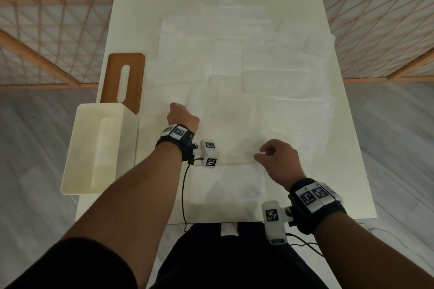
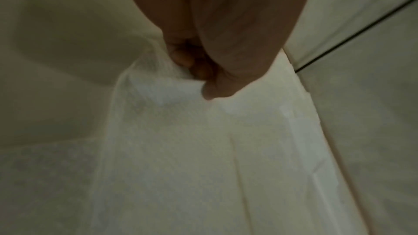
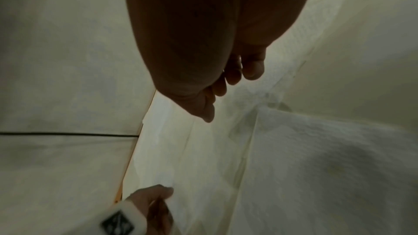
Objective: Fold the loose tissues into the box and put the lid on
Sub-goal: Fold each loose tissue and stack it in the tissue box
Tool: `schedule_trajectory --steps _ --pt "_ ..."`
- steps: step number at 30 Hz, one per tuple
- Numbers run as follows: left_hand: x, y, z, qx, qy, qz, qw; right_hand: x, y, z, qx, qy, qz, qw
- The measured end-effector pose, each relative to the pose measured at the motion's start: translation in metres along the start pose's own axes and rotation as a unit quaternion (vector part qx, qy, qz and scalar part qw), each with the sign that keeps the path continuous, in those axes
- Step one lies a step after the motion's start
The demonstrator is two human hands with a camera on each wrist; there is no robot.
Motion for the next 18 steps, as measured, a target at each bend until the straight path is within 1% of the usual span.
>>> schedule_trajectory --steps 3,5,7,8,10,12,14,16,17,18 --pt "-0.006 0.010 -0.008 0.019 0.038 0.030 0.999 0.000 -0.008 -0.001 0.027 -0.059 0.009 0.998" --pt "-0.012 0.025 -0.009 0.010 0.110 0.073 0.991 0.005 -0.014 0.001 0.041 -0.121 0.018 0.992" --pt "-0.020 0.045 -0.011 -0.007 0.206 0.123 0.971 0.012 -0.019 0.007 0.062 -0.200 0.035 0.977" --pt "-0.023 0.055 -0.014 -0.004 0.241 0.152 0.959 0.019 -0.020 0.011 0.081 -0.245 0.052 0.965" --pt "-0.033 0.076 -0.024 0.019 0.308 0.206 0.929 0.038 -0.019 0.023 0.120 -0.336 0.104 0.928" --pt "-0.042 0.094 -0.030 0.035 0.347 0.239 0.906 0.057 -0.016 0.035 0.152 -0.378 0.159 0.899" --pt "-0.048 0.105 -0.027 0.029 0.400 0.252 0.880 0.074 -0.009 0.047 0.175 -0.400 0.214 0.874" --pt "-0.050 0.111 -0.019 0.014 0.460 0.260 0.849 0.082 -0.003 0.064 0.171 -0.455 0.246 0.839" --pt "-0.051 0.112 -0.013 0.006 0.485 0.260 0.835 0.081 0.000 0.074 0.151 -0.489 0.245 0.824" --pt "-0.051 0.111 -0.006 -0.004 0.499 0.255 0.828 0.077 0.000 0.082 0.128 -0.519 0.235 0.812"
Point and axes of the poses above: each hand's wrist, its own y-axis away from the middle knuckle, its own x-axis out of the palm, z = x × y, the point moved 10 cm from there along -y, towards the middle knuckle, and after that the axes turned 5 degrees about -x, right-handed, at the moved point
